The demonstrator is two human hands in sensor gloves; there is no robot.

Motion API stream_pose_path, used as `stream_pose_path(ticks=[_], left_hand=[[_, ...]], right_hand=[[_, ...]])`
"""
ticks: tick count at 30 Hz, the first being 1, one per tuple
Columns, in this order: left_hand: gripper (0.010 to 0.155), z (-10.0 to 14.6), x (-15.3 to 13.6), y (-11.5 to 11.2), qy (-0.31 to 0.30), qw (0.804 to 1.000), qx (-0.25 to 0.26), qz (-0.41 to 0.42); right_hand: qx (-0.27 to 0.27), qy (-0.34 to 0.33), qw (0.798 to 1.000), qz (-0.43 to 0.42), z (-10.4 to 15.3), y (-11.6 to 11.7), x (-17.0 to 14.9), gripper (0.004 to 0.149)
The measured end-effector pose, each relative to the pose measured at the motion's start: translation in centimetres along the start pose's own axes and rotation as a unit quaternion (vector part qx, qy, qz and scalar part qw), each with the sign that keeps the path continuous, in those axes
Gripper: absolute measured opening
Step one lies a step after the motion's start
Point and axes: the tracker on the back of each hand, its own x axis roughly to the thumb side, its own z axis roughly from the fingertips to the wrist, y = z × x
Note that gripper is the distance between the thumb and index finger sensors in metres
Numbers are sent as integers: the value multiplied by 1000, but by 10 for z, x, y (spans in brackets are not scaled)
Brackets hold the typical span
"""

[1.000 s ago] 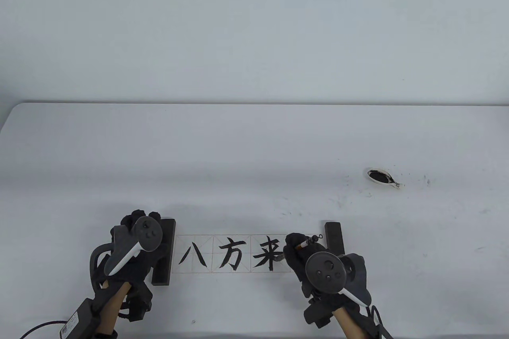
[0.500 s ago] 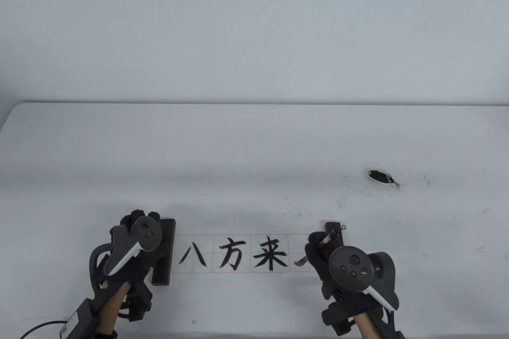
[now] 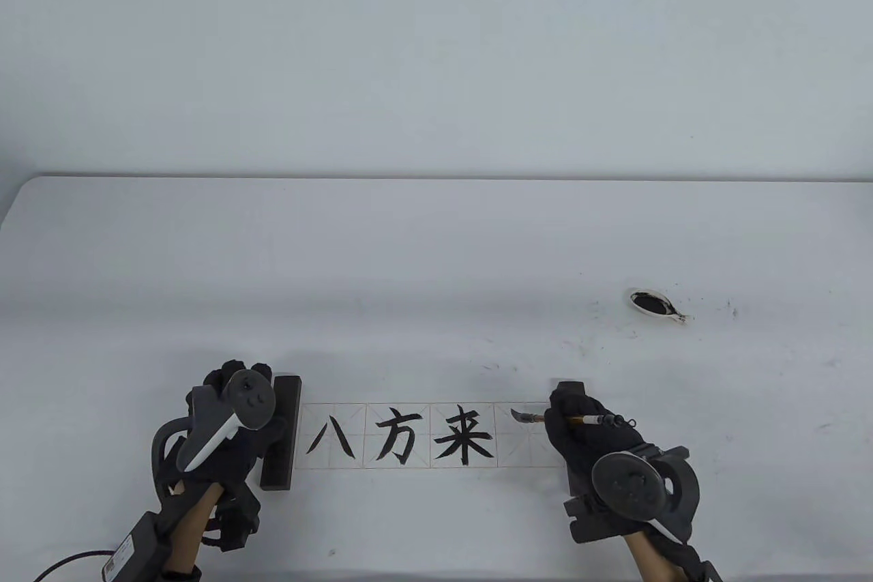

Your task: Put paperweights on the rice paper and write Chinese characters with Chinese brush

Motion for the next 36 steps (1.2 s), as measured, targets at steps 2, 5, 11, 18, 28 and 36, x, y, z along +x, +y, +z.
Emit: stream_pose_path(ticks=[2,5,11,18,28,36], left_hand=[[84,0,0,0,-2,1000,1,-1],[84,-1,0,0,-2,1000,0,-2],[84,-1,0,0,-3,1000,1,-2],[84,-1,0,-1,-2,1000,-2,-2],[84,0,0,-1,-1,1000,-5,-2],[84,0,1,-1,0,1000,-7,-3]], right_hand=[[10,1,1000,-4,1,3,1,41],[20,-1,1000,-4,2,7,3,41],[30,-1,999,-10,2,9,4,42],[54,-1,999,-4,2,13,6,42],[58,-1,998,-12,1,8,6,39],[53,11,998,-21,-1,10,0,42]])
